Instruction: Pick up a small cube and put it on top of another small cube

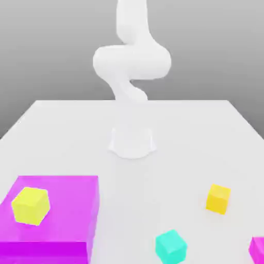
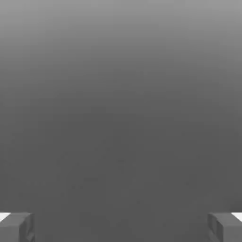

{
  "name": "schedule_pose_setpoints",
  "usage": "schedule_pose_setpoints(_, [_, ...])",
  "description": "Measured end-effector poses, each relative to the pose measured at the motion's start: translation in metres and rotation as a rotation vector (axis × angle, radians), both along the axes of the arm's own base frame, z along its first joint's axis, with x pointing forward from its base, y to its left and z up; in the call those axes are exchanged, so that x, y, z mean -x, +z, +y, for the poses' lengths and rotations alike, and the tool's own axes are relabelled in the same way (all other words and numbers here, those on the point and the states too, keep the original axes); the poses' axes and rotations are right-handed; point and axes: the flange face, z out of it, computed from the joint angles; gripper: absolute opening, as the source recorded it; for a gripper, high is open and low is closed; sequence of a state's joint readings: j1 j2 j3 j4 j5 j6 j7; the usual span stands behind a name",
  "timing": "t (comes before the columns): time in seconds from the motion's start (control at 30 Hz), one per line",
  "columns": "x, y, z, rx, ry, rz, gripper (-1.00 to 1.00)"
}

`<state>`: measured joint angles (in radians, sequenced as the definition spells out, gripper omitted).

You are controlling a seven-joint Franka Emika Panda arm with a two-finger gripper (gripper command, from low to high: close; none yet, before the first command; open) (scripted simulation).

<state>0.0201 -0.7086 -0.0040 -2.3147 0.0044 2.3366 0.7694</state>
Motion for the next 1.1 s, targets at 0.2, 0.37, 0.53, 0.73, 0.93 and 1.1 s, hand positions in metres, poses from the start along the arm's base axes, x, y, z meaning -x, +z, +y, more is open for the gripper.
schedule_pose_setpoints(0.2, [-0.067,-0.100,0.019,0.038,0.099,0.169,0.00])
schedule_pose_setpoints(0.37, [-0.102,-0.191,0.037,0.071,0.181,0.304,0.00])
schedule_pose_setpoints(0.53, [-0.117,-0.286,0.055,0.106,0.264,0.438,0.00])
schedule_pose_setpoints(0.73, [-0.111,-0.400,0.075,0.152,0.368,0.598,0.00])
schedule_pose_setpoints(0.93, [-0.093,-0.500,0.082,0.184,0.434,0.709,0.00])
schedule_pose_setpoints(1.1, [-0.091,-0.538,0.083,0.185,0.437,0.713,-1.00])
